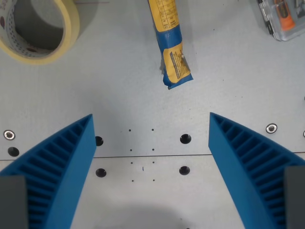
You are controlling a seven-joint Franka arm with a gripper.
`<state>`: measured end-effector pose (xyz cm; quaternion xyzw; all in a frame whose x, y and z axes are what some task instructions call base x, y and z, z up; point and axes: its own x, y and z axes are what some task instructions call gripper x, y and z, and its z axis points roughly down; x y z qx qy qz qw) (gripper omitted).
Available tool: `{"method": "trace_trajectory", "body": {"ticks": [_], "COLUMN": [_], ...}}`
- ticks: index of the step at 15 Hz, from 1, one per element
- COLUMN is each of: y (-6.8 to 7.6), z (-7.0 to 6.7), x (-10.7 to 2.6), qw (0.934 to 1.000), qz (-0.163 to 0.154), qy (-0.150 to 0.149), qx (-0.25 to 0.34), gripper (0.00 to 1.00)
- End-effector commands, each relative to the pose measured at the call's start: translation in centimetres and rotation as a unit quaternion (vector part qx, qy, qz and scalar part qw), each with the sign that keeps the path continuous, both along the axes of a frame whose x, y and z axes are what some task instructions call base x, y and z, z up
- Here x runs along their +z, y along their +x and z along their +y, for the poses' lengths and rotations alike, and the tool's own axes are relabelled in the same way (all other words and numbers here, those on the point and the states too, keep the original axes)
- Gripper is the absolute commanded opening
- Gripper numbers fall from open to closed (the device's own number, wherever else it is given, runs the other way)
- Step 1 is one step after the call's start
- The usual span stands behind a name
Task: Move above the blue bag
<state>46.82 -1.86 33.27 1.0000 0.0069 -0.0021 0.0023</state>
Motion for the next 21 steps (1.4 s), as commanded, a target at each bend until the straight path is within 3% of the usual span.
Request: {"method": "trace_trajectory", "body": {"ticks": [1, 11, 21], "y": [0.0, 0.1, 0.8], "z": [0.0, -0.1, -0.6], "x": [0.2, -0.5, -3.9], "qw": [1.0000, 0.9999, 0.9978], "qz": [-0.002, -0.005, -0.025], "qy": [0.000, 0.000, 0.000], "qx": [0.000, 0.016, 0.062], "gripper": [1.00, 1.00, 1.00]}}
